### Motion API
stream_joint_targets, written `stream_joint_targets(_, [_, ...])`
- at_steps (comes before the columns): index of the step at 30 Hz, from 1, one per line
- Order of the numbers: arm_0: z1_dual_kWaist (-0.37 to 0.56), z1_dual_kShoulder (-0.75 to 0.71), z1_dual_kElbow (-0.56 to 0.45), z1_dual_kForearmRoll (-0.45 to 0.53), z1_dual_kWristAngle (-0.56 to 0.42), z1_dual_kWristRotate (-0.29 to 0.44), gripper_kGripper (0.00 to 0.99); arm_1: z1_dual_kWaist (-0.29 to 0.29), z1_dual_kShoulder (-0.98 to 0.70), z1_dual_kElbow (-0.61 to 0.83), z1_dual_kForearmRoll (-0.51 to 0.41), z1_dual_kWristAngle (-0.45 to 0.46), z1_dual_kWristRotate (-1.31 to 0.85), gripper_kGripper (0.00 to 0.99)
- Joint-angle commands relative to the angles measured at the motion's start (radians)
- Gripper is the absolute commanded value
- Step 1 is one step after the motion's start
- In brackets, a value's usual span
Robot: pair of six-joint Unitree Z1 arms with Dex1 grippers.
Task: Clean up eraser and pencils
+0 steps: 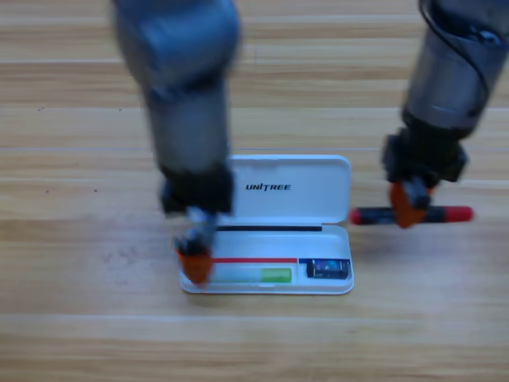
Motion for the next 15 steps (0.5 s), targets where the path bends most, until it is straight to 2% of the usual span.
stream_joint_targets(1, [0.263,-0.295,0.055,0.081,0.008,0.087,0.990,0.132,0.107,-0.123,0.035,0.006,0.055,0.000])
stream_joint_targets(4, [0.415,-0.382,0.093,0.101,-0.010,0.169,0.990,0.159,0.175,-0.220,0.038,0.007,0.086,0.000])
stream_joint_targets(7, [0.524,-0.423,0.130,0.102,-0.039,0.234,0.990,0.172,0.241,-0.312,0.041,0.004,0.108,0.000])
stream_joint_targets(10, [0.570,-0.436,0.156,0.101,-0.061,0.263,0.990,0.180,0.297,-0.378,0.049,-0.005,0.114,0.000])
stream_joint_targets(15, [0.573,-0.448,0.176,0.098,-0.079,0.264,0.989,0.182,0.382,-0.442,0.053,-0.032,0.114,0.000])
